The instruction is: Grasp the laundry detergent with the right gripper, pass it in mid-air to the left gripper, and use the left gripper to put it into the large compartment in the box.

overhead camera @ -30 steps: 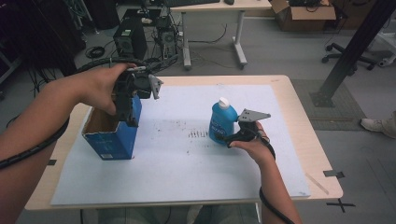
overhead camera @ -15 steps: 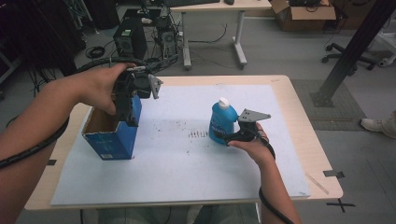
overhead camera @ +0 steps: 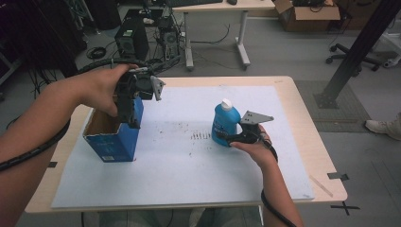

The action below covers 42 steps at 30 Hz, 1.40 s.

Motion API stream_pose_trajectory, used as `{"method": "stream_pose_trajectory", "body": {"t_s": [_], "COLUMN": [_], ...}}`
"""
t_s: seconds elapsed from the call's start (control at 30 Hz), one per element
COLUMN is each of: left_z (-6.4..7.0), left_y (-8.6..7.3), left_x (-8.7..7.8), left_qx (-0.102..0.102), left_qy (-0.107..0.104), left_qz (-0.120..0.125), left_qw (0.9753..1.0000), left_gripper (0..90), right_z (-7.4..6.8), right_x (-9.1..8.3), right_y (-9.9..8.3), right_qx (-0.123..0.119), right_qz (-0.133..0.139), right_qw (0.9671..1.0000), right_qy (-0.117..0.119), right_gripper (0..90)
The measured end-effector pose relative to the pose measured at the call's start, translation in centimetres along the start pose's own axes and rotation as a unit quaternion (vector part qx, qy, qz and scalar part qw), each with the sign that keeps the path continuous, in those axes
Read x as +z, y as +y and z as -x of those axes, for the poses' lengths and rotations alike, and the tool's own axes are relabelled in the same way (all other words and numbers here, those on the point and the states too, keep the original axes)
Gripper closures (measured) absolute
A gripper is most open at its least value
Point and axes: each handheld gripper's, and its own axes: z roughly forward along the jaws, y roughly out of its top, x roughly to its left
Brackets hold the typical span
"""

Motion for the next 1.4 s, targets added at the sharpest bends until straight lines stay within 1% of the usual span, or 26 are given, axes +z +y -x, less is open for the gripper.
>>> {"method": "stream_pose_trajectory", "body": {"t_s": [0.1,0.17,0.2,0.23,0.37,0.4,0.43,0.53,0.57,0.6,0.7,0.73,0.87,0.93,0.97,1.0,1.03,1.07,1.13,1.17,1.2,1.23,1.27,1.3,1.33,1.4], "left_z": [0.0,0.0,0.1,0.1,0.1,0.1,0.1,0.1,0.1,0.1,0.1,0.0,0.0,0.1,0.1,0.1,0.1,0.1,0.1,0.1,0.1,0.1,0.1,0.1,0.1,0.1], "left_y": [0.1,0.1,0.1,0.2,0.2,0.1,0.1,0.0,0.0,0.0,-0.1,-0.1,-0.1,-0.1,-0.1,-0.1,-0.1,-0.1,-0.1,-0.1,-0.1,-0.1,0.0,0.0,0.0,0.2], "left_x": [0.0,0.1,0.1,0.2,0.2,0.2,0.2,0.2,0.2,0.2,0.3,0.3,0.3,0.3,0.3,0.3,0.3,0.3,0.2,0.2,0.1,0.1,0.1,0.1,0.1,-0.1], "left_qx": [-0.001,0.002,-0.001,0.003,0.002,0.002,0.002,0.002,0.001,0.0,-0.003,0.001,0.0,-0.002,0.001,0.001,0.001,0.001,0.0,0.0,-0.002,-0.002,-0.001,-0.001,-0.002,0.001], "left_qy": [0.0,0.0,0.0,0.0,0.0,0.0,0.0,0.001,0.001,0.001,0.0,0.001,0.001,0.001,0.0,0.001,0.001,0.001,0.001,0.001,0.001,0.001,0.001,0.001,0.002,0.002], "left_qz": [0.0,0.0,0.0,0.0,0.0,0.0,0.0,0.0,0.001,0.0,0.001,0.0,0.002,0.002,0.001,0.001,0.001,0.0,0.0,0.0,0.001,0.001,0.001,0.001,0.002,0.003], "left_qw": [1.0,1.0,1.0,1.0,1.0,1.0,1.0,1.0,1.0,1.0,1.0,1.0,1.0,1.0,1.0,1.0,1.0,1.0,1.0,1.0,1.0,1.0,1.0,1.0,1.0,1.0], "left_gripper": [0.4,0.4,0.4,0.4,0.4,0.4,0.4,0.4,0.4,0.4,0.4,0.4,0.4,0.4,0.4,0.4,0.4,0.4,0.4,0.4,0.4,0.4,0.4,0.4,0.4,0.4], "right_z": [0.0,0.0,0.0,0.0,-0.1,-0.1,-0.1,-0.1,-0.1,-0.1,-0.1,-0.1,-0.2,-0.1,-0.1,-0.2,-0.2,-0.2,-0.1,-0.1,-0.2,-0.2,-0.2,-0.2,-0.5,-0.7], "right_x": [0.0,0.1,0.1,0.1,0.3,0.3,0.3,0.2,0.2,0.2,0.1,0.1,0.1,0.1,0.1,0.0,0.0,-0.1,-0.5,-0.5,-0.9,-0.9,-1.3,-1.3,-1.8,-2.3], "right_y": [0.0,-0.1,-0.1,-0.1,-0.1,-0.2,-0.2,-0.3,-0.3,-0.3,-0.3,-0.3,-0.3,-0.3,-0.3,-0.3,-0.3,-0.3,0.0,0.0,0.5,0.5,1.1,1.1,2.0,2.8], "right_qx": [-0.003,-0.004,-0.003,-0.002,-0.005,-0.007,-0.007,-0.011,-0.011,-0.015,-0.019,-0.02,-0.024,-0.022,-0.023,-0.025,-0.025,-0.021,-0.016,-0.016,-0.02,-0.02,-0.023,-0.023,-0.031,-0.039], "right_qz": [0.0,-0.002,-0.001,0.0,0.0,0.0,0.0,0.003,0.003,0.003,0.003,0.004,0.005,0.007,0.007,0.007,0.007,0.008,0.016,0.016,0.021,0.021,0.024,0.024,0.029,0.029], "right_qw": [1.0,1.0,1.0,1.0,1.0,1.0,1.0,0.9998,0.9998,0.9997,0.9996,0.9996,0.9994,0.9995,0.9995,0.9993,0.9993,0.9995,0.9995,0.9995,0.9994,0.9994,0.9994,0.9994,0.9991,0.9988], "right_qy": [0.0,0.0,-0.002,-0.003,-0.005,-0.006,-0.006,-0.015,-0.015,-0.02,-0.021,-0.022,-0.023,-0.023,-0.023,-0.028,-0.028,-0.023,-0.021,-0.021,-0.018,-0.018,-0.012,-0.012,-0.003,0.006], "right_gripper": [23.4,25.8,26.5,27.2,31.1,34.0,34.0,40.4,40.4,42.6,43.2,43.6,45.3,45.7,45.9,46.1,46.1,46.1,46.3,46.3,46.3,46.3,46.3,46.3,46.3,46.3]}}
